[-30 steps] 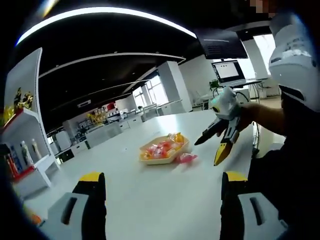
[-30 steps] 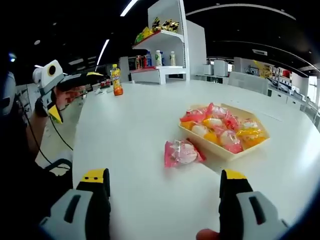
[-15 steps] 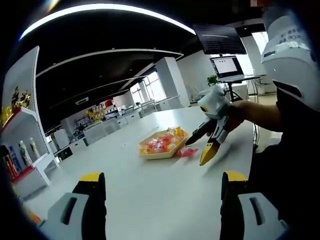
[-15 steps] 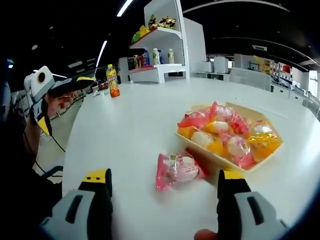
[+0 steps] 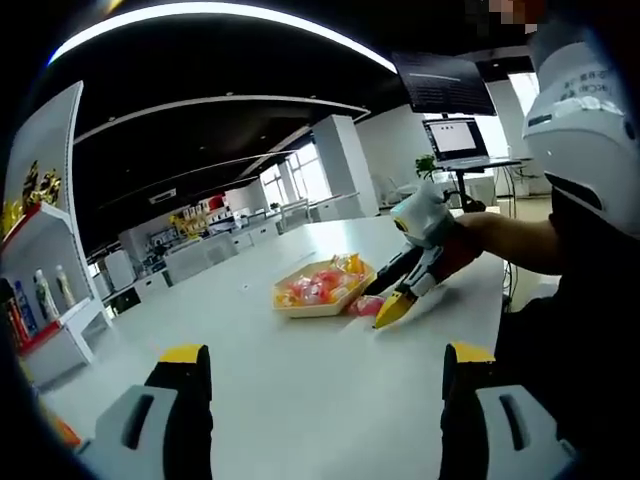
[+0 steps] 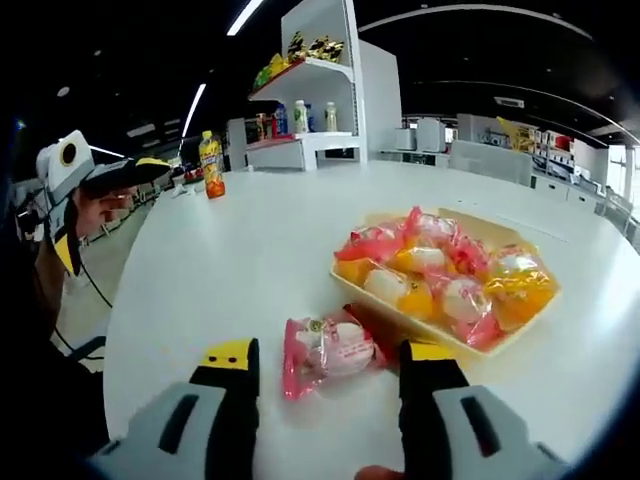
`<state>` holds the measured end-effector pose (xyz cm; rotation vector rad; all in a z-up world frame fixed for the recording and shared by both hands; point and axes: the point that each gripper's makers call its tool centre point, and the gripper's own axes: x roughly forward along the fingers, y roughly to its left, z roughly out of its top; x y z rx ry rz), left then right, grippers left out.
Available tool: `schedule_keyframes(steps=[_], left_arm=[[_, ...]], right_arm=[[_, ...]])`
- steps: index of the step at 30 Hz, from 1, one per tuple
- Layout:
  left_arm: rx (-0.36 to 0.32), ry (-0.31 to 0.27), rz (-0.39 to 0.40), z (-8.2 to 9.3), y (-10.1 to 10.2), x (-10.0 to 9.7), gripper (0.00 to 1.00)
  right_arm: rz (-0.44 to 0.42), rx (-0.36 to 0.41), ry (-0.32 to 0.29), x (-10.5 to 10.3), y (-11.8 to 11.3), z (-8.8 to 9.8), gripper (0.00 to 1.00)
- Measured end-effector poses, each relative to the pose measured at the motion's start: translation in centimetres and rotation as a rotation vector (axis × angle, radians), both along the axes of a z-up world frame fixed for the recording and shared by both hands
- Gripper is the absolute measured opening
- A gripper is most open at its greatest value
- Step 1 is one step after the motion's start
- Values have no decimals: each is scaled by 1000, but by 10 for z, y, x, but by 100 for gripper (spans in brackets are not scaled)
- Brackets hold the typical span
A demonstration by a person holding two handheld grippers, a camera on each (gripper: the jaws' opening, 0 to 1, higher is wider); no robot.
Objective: Pick up the marshmallows scattered on the table and place them into the bowl on the table
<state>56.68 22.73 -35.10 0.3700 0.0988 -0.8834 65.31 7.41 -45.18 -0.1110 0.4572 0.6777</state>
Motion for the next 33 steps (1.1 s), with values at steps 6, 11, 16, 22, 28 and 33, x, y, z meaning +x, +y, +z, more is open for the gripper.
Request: schedule_keyframes(steps=[6, 11, 16, 22, 28, 33], left_arm=[[0, 6, 0, -1, -1, 0, 95], [9, 12, 10, -4, 2, 0, 95], [14, 12, 15, -6, 3, -1, 95], [20, 8, 18, -6, 3, -1, 95], [29, 10, 17, -9, 3, -2, 95], [28, 8, 19, -8, 3, -2, 95]], right_arm=[[-21, 17, 1, 1, -4, 1, 44], [-31, 3, -18, 2, -7, 1, 39], [-29, -4, -31, 1, -6, 3, 36], [-26, -24, -60, 1, -6, 6, 30], [-40, -36, -63, 3, -9, 6, 29], [-48, -27, -61, 3, -10, 7, 28]])
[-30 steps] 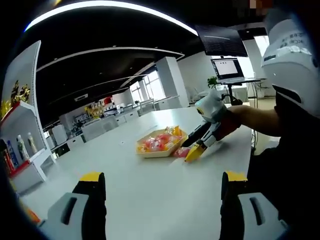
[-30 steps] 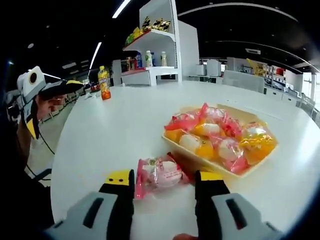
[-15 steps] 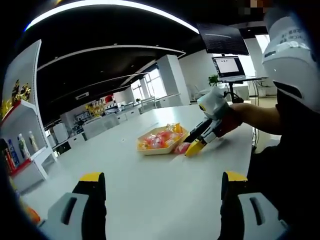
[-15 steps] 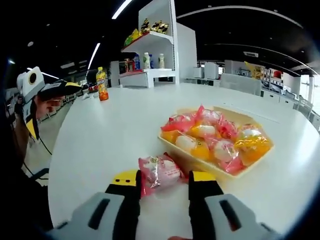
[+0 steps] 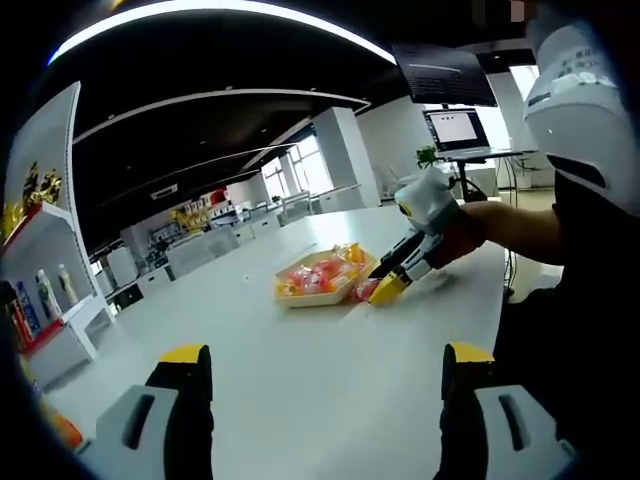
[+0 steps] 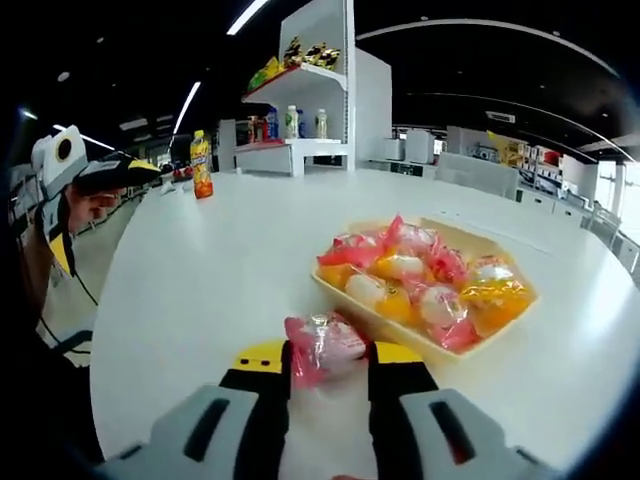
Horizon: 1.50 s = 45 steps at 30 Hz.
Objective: Pick up the marshmallows scattered on the table and place them into the bowl on the table
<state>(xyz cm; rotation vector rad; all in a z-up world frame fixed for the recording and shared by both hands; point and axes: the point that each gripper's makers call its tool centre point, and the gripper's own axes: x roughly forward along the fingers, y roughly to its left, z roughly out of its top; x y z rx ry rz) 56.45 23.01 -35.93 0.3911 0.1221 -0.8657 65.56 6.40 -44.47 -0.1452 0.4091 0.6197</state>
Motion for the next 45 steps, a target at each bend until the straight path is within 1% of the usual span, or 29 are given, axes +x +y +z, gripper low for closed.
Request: schedule_keyframes(steps=[8, 13, 15, 18, 23, 26, 29, 34, 38, 41, 45], left_arm=[[4, 12, -2, -3, -2, -1, 94], [-4, 11, 1, -1, -2, -1, 94], [-6, 10, 3, 0, -1, -1, 94], [-8, 10, 2, 0, -2, -1, 94], [-2, 13, 0, -2, -2, -1, 94], [-1, 13, 1, -2, -2, -1, 94], [3, 14, 0, -3, -2, -1, 94], [10, 13, 0, -4, -3, -1, 94], [9, 12, -2, -4, -3, -1, 94], [11, 13, 1, -4, -2, -1, 94], [15, 10, -1, -4, -4, -1, 94]], right_arm=[[-16, 39, 25, -1, -1, 1, 26], [-28, 71, 40, 0, -2, 2, 25], [-34, 78, 39, 2, -3, 3, 21], [-41, 99, 51, 3, -4, 4, 20], [-45, 108, 50, 4, -4, 6, 18], [-59, 137, 60, 5, -5, 7, 16], [-47, 145, 64, 0, -1, 7, 15], [-38, 133, 55, -3, 1, 8, 15], [-58, 176, 70, -4, -1, 12, 14], [-64, 194, 70, -5, -3, 16, 14], [-74, 208, 82, -7, -7, 15, 14]])
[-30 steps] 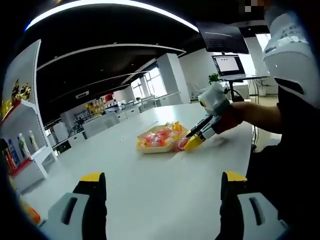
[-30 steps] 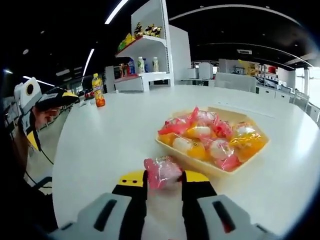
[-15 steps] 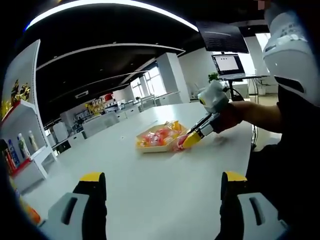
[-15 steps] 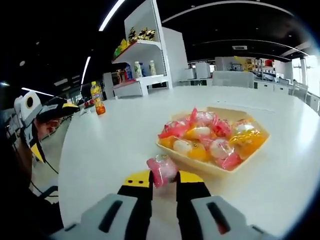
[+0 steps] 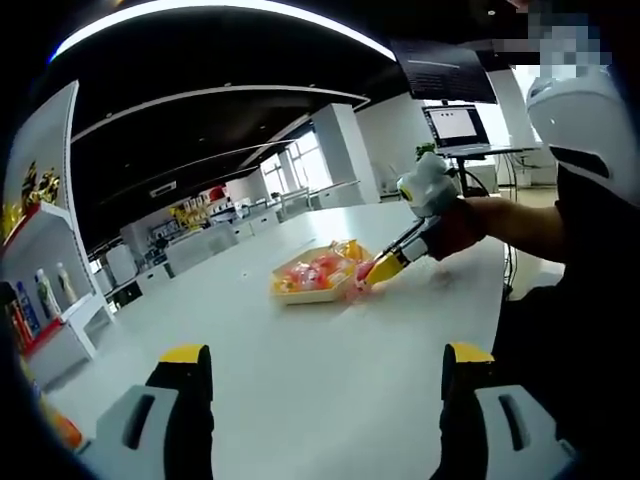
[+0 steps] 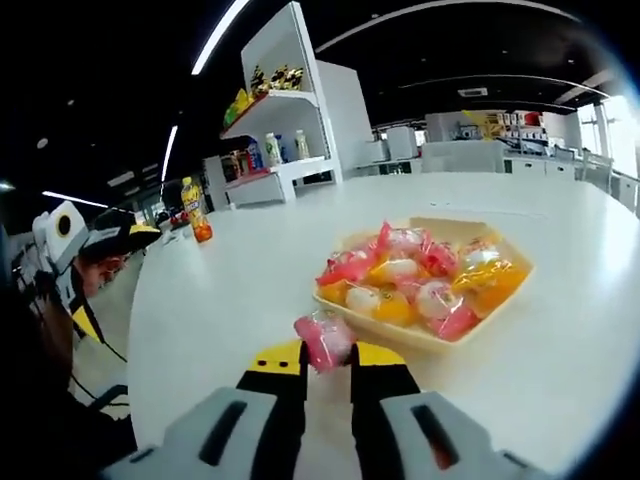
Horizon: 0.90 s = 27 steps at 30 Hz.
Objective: Pick up the marshmallows scattered on the table and place them into the bowl on the table
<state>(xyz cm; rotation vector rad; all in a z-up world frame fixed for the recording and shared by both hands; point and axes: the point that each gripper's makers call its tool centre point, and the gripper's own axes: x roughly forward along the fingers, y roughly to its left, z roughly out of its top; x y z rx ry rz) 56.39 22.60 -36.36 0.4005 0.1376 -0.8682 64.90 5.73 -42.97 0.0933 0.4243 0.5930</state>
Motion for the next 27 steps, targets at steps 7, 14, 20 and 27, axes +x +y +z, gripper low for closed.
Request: schedule_keyframes(steps=[7, 14, 20, 27], left_arm=[[2, -7, -8, 2, -2, -2, 94], [-5, 4, -20, 1, -9, -5, 94], [-18, -18, -44, 7, -18, -9, 94], [-28, -22, -61, 10, -26, -14, 94]], right_arm=[[-18, 12, -8, -6, -9, 7, 14], [-51, 13, -17, -17, -28, 18, 14], [-94, 14, -38, -27, -50, 31, 14], [-136, 26, -72, -44, -69, 48, 14]])
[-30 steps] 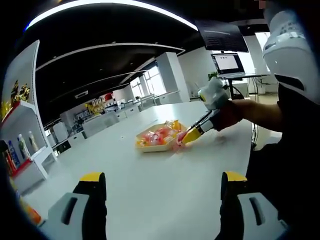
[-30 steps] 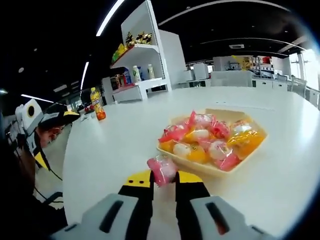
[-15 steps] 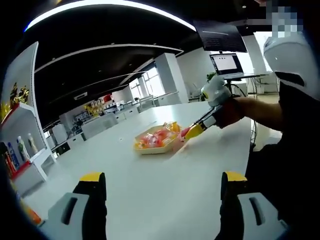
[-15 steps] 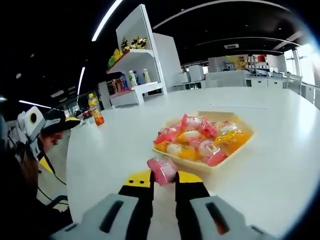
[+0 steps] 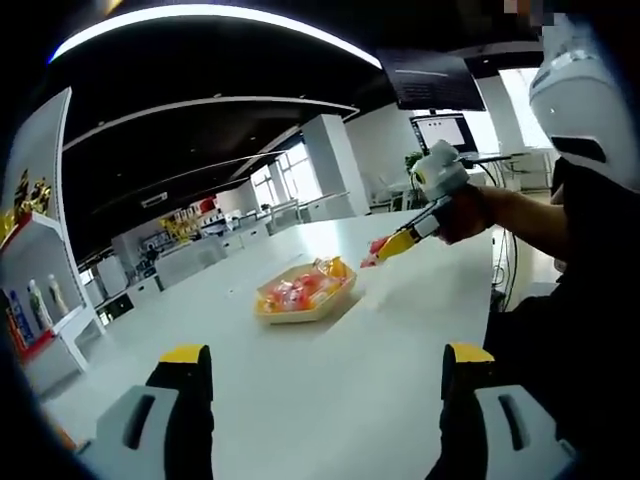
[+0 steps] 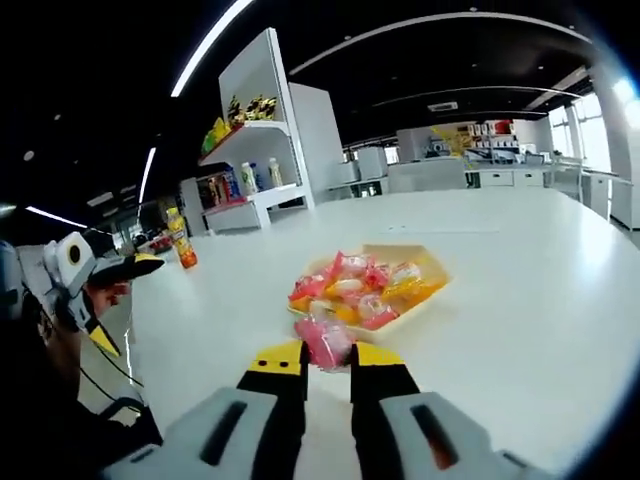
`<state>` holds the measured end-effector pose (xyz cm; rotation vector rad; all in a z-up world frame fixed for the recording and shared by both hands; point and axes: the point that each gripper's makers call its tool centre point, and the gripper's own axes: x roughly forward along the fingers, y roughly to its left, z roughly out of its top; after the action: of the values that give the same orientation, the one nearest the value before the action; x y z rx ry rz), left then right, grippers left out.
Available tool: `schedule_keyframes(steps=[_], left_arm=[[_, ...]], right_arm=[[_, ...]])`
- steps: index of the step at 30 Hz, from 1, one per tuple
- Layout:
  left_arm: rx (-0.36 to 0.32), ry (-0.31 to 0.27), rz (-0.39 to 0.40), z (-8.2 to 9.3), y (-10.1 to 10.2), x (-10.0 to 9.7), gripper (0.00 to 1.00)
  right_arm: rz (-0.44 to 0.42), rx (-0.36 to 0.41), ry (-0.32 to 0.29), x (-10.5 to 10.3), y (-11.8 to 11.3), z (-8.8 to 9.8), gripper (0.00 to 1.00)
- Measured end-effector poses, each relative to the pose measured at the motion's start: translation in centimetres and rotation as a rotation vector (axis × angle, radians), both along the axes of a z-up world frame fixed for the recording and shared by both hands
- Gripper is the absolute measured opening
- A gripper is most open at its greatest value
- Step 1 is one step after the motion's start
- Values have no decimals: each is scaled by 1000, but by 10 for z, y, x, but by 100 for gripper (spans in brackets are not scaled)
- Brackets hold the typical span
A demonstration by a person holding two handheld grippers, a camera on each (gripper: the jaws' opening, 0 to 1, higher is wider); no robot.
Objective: Pick up the marshmallows scattered on the table and place them into the bowl on the table
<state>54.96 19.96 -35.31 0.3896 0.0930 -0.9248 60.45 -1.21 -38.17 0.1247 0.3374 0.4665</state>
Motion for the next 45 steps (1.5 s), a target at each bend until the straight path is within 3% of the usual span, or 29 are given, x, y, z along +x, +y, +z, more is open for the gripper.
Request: schedule_keyframes(steps=[5, 19, 45], left_arm=[[-49, 33, -31, 4, -9, -9, 95], [-46, 24, -59, 8, -28, -10, 95], [-42, 14, -70, 8, -24, -10, 95]], right_arm=[[-26, 1, -7, -10, -13, 3, 14], [-88, 24, -6, -23, -45, 12, 14], [-85, 29, -14, -16, -39, 25, 14]])
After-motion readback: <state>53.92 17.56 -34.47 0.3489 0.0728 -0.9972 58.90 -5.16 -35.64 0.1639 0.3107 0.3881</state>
